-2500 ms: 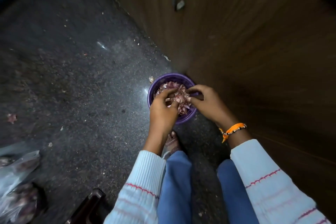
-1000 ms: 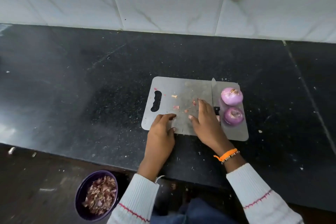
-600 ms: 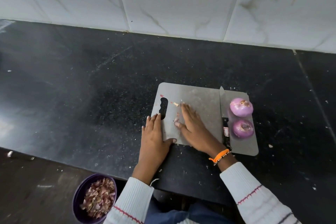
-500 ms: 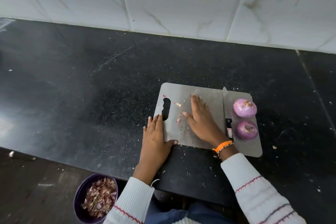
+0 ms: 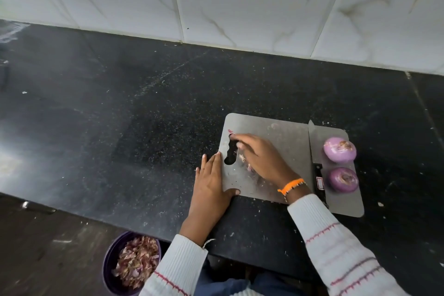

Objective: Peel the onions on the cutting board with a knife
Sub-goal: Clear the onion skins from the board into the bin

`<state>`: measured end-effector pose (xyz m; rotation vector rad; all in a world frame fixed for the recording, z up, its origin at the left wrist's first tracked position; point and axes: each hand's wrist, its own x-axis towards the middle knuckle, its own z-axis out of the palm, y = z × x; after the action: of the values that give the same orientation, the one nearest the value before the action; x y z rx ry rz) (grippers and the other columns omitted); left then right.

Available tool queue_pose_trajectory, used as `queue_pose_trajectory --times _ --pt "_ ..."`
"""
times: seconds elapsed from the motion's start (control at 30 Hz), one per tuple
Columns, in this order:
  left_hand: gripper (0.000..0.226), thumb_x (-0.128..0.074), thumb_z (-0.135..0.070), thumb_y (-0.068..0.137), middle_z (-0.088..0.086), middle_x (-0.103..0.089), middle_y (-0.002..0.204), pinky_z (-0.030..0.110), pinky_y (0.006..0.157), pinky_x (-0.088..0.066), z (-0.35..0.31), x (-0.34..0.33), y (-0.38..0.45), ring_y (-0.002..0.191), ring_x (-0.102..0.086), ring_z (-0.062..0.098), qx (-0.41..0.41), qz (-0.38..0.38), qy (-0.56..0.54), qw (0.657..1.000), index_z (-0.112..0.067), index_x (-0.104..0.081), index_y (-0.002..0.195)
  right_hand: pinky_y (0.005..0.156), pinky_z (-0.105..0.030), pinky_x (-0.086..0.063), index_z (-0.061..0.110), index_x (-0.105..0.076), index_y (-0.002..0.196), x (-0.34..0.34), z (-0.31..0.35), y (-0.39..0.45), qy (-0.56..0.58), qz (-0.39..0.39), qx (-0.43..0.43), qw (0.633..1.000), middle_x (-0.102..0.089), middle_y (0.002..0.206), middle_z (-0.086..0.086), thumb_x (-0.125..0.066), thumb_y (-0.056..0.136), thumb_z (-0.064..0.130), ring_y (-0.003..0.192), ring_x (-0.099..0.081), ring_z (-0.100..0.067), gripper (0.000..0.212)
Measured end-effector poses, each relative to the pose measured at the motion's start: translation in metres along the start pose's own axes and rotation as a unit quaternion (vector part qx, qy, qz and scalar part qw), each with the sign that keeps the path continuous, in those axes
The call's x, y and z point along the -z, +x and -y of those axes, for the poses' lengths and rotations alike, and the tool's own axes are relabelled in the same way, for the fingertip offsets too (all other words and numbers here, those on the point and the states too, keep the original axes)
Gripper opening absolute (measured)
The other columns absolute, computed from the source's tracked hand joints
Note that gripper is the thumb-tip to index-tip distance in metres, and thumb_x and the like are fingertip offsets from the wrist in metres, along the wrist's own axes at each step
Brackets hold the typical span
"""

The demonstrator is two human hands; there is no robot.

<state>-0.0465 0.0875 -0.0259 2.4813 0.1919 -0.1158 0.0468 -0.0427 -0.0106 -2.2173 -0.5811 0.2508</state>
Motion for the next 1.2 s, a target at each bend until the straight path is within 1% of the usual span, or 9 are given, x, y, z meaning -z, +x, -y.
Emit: queue_pose_trajectory --times 0.07,0.2,0.37,0.5,0.57,0.73,1.0,1.1,1.2 --pt "0.093 -0.069 -0.028 0.081 0.0 -0.012 0.156 0.037 0.116 -0.003 0.0 0.0 0.0 0.145 0.004 0.022 -0.001 0.002 0.001 1.0 -0.012 -0.007 0.148 0.112 -0.034 -0.023 0.013 -0.034 0.143 -0.007 0.002 0.022 -0.087 0.049 -0.022 0.995 -0.029 0.152 -0.003 -0.038 0.1 0.025 0.138 -0.03 -0.015 0.045" --pt "0.094 -0.066 -0.029 0.083 -0.001 -0.006 0.157 0.036 0.116 0.0 -0.002 -0.001 -0.001 0.145 0.008 0.021 0.001 0.007 -0.001 1.0 -0.012 -0.001 0.148 0.114 -0.029 0.007 0.015 -0.007 0.149 -0.016 -0.009 0.031 -0.196 0.141 -0.002 0.97 0.0 0.158 0.001 -0.025 0.101 0.034 0.145 0.004 -0.01 0.055" --pt "0.096 -0.061 -0.036 0.086 -0.001 0.004 0.158 0.036 0.116 0.002 0.003 -0.003 -0.002 0.145 0.01 0.02 0.0 0.015 0.011 1.0 -0.012 0.008 0.147 0.113 -0.015 -0.008 0.015 -0.049 0.133 -0.005 -0.011 -0.01 -0.023 0.17 0.05 0.984 -0.042 0.141 0.009 -0.036 0.101 0.021 0.132 -0.029 0.006 0.035" --pt "0.095 -0.062 -0.037 0.085 -0.001 0.001 0.158 0.038 0.116 0.001 0.002 -0.001 -0.003 0.145 0.01 0.022 0.006 0.013 0.012 1.0 -0.013 0.006 0.148 0.086 -0.015 -0.044 0.014 -0.07 0.105 0.009 -0.01 -0.032 0.11 0.028 -0.01 0.993 -0.07 0.102 0.005 -0.047 0.093 0.02 0.096 -0.063 -0.006 0.027" --pt "0.094 -0.061 -0.038 0.085 -0.001 -0.001 0.158 0.039 0.116 0.001 0.0 -0.001 -0.004 0.145 0.01 0.023 0.009 0.011 0.019 1.0 -0.012 0.004 0.148 0.095 -0.019 -0.04 0.015 -0.063 0.118 0.008 -0.014 -0.026 0.037 -0.045 -0.03 0.998 -0.064 0.117 0.002 -0.044 0.097 0.017 0.113 -0.057 -0.013 0.028" --pt "0.089 -0.054 -0.045 0.087 0.001 -0.001 0.158 0.04 0.116 0.001 -0.001 -0.003 -0.008 0.144 0.012 0.025 0.023 0.007 0.055 0.998 -0.011 0.0 0.148 0.115 -0.034 0.01 0.02 -0.012 0.149 -0.012 -0.019 -0.021 -0.204 0.093 -0.014 0.974 -0.004 0.158 0.007 -0.028 0.1 0.038 0.144 0.005 -0.008 0.054" --pt "0.078 -0.05 -0.038 0.092 0.005 -0.004 0.158 0.041 0.116 0.003 -0.004 -0.006 -0.016 0.144 0.012 0.025 0.015 -0.012 0.066 0.998 -0.009 -0.004 0.148 0.102 -0.029 -0.034 0.015 -0.059 0.106 -0.01 -0.009 -0.046 -0.047 0.0 0.042 0.998 -0.044 0.124 0.006 -0.049 0.095 0.02 0.117 -0.043 -0.011 0.017" --pt "0.075 -0.049 -0.034 0.094 0.004 -0.002 0.158 0.04 0.116 0.004 -0.006 -0.008 -0.02 0.144 0.013 0.024 0.013 -0.018 0.063 0.998 -0.009 -0.004 0.148 0.112 -0.026 -0.017 0.013 -0.049 0.127 -0.011 -0.012 -0.055 -0.104 -0.053 -0.005 0.993 -0.039 0.139 0.001 -0.044 0.097 0.024 0.132 -0.032 -0.015 0.032" --pt "0.072 -0.044 -0.032 0.096 0.005 0.004 0.158 0.041 0.116 0.006 -0.006 -0.01 -0.022 0.144 0.015 0.025 0.016 -0.014 0.082 0.996 -0.009 0.0 0.148 0.113 -0.036 0.01 0.012 -0.008 0.149 -0.02 -0.015 -0.065 -0.248 0.012 -0.083 0.965 -0.002 0.158 -0.003 -0.016 0.095 0.052 0.145 0.005 -0.017 0.067"
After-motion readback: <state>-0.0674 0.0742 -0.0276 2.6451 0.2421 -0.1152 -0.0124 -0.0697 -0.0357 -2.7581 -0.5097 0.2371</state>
